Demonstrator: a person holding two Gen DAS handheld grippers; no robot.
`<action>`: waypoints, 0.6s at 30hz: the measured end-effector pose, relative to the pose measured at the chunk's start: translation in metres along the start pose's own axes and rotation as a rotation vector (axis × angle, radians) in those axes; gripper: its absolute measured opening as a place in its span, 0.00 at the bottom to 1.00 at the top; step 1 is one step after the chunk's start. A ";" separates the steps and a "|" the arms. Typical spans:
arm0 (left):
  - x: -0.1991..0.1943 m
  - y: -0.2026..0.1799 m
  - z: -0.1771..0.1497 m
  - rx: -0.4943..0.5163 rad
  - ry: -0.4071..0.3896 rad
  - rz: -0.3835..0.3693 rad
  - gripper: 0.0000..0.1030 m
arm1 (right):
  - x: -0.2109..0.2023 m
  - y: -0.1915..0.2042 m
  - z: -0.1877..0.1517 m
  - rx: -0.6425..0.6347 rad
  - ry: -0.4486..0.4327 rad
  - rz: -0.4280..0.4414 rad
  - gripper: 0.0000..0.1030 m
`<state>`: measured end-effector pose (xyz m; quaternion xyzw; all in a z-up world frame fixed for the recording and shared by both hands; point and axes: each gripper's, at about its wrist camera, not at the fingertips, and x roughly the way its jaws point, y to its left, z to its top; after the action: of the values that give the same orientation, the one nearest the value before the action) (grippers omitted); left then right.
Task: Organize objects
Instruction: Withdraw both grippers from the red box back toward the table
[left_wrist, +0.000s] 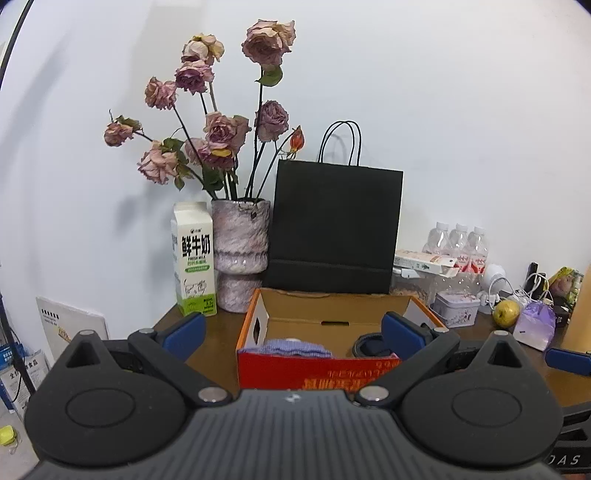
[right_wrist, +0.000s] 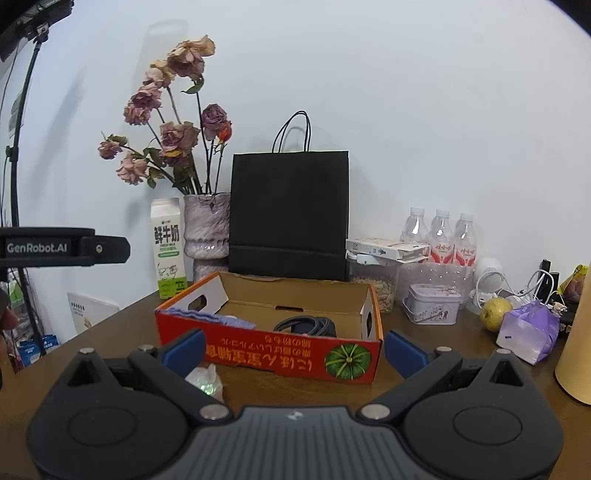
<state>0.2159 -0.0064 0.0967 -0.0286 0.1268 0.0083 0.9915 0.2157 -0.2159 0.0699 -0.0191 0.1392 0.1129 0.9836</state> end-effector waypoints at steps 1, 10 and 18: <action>-0.002 0.001 -0.001 0.000 0.007 -0.002 1.00 | -0.003 0.001 -0.002 -0.005 0.001 -0.002 1.00; -0.026 0.017 -0.016 -0.017 0.052 0.007 1.00 | -0.037 0.011 -0.021 -0.033 0.023 0.009 1.00; -0.044 0.034 -0.025 -0.032 0.090 0.039 1.00 | -0.056 0.019 -0.040 -0.034 0.063 0.032 1.00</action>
<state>0.1666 0.0255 0.0817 -0.0425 0.1716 0.0283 0.9838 0.1487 -0.2126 0.0469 -0.0373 0.1683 0.1304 0.9764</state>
